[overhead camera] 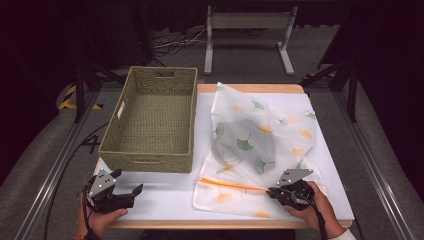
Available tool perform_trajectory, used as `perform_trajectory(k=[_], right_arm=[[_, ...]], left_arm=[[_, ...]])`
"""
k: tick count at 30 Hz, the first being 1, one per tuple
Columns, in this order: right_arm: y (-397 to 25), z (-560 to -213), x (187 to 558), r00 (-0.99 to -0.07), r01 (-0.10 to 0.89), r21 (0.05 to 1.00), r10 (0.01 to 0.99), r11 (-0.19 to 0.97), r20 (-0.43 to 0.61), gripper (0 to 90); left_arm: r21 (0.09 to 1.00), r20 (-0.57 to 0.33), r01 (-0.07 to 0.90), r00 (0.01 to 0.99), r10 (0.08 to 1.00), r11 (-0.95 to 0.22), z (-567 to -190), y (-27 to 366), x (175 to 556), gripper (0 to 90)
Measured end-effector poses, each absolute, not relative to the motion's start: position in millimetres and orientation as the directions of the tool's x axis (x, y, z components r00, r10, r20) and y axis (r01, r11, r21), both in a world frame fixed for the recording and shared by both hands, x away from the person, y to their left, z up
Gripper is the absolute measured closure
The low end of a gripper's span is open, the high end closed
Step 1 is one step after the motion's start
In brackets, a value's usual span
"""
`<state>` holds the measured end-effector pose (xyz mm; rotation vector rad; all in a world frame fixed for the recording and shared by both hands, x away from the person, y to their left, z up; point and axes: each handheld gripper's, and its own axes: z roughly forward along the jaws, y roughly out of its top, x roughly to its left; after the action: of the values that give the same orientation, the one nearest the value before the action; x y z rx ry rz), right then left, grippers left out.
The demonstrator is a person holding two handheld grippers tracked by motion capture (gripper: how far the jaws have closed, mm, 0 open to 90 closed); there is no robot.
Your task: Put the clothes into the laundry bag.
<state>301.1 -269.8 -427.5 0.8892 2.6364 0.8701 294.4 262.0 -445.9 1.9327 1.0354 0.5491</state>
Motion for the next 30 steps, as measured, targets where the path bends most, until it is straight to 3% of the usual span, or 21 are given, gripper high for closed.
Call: perform_trajectory(k=[16, 25, 27, 30], right_arm=[[-281, -403, 283, -0.805, 0.381, 0.687, 0.587, 0.618, -0.082, 62.6], [-287, -385, 283, -0.769, 0.344, 0.724, 0.621, 0.598, -0.148, 54.6], [-291, -380, 284, -0.749, 0.345, 0.729, 0.642, 0.592, -0.166, 47.8], [-294, -378, 286, -0.727, 0.338, 0.731, 0.658, 0.593, -0.197, 45.2]], left_arm=[[0.834, -0.007, 0.461, 0.559, 0.829, -0.303, -447, 261, 295, 10.5], [0.840, -0.013, 0.455, 0.562, 0.827, -0.296, -446, 261, 295, 10.3], [0.845, -0.014, 0.447, 0.566, 0.824, -0.293, -445, 262, 294, 9.8], [0.843, -0.013, 0.452, 0.561, 0.828, -0.293, -446, 263, 294, 9.7]])
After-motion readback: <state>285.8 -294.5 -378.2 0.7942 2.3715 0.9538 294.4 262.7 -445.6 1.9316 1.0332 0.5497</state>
